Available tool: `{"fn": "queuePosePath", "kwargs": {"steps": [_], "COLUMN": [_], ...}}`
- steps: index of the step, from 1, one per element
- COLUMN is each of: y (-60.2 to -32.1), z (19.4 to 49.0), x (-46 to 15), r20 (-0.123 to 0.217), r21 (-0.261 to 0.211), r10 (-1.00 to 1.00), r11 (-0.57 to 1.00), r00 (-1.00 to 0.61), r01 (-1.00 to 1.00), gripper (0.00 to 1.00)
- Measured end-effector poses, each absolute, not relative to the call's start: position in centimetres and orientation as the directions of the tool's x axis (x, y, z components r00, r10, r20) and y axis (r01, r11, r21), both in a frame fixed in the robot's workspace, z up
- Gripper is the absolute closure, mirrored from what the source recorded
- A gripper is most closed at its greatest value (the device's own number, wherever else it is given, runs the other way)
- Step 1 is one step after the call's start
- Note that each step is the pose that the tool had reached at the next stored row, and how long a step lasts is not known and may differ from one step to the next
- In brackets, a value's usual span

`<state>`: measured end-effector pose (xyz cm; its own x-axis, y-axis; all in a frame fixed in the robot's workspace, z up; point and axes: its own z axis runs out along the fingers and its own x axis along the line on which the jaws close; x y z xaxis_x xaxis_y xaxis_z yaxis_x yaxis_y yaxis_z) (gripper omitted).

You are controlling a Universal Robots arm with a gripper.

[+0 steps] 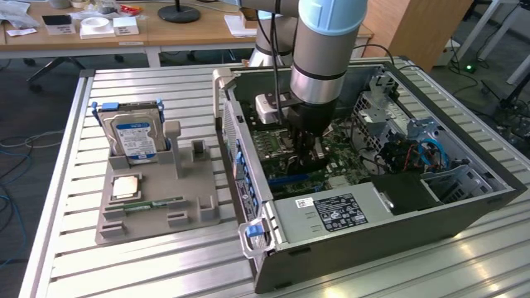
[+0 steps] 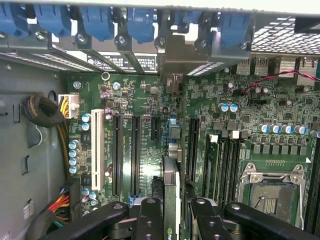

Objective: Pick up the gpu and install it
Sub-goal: 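Insert the gpu into the slot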

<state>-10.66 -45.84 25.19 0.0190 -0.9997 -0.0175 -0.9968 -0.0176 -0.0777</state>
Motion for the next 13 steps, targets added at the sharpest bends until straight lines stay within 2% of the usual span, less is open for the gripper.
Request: {"fn": "queuePosePath", "kwargs": {"steps": [13], "y": [-45.84], "z": [25.26], "x": [-10.75], "r20": [-0.016], "r21": [-0.078], "r10": [-1.000], "r11": [-0.017], "r00": [0.019], "r01": [-0.997], "gripper": [0.74]}}
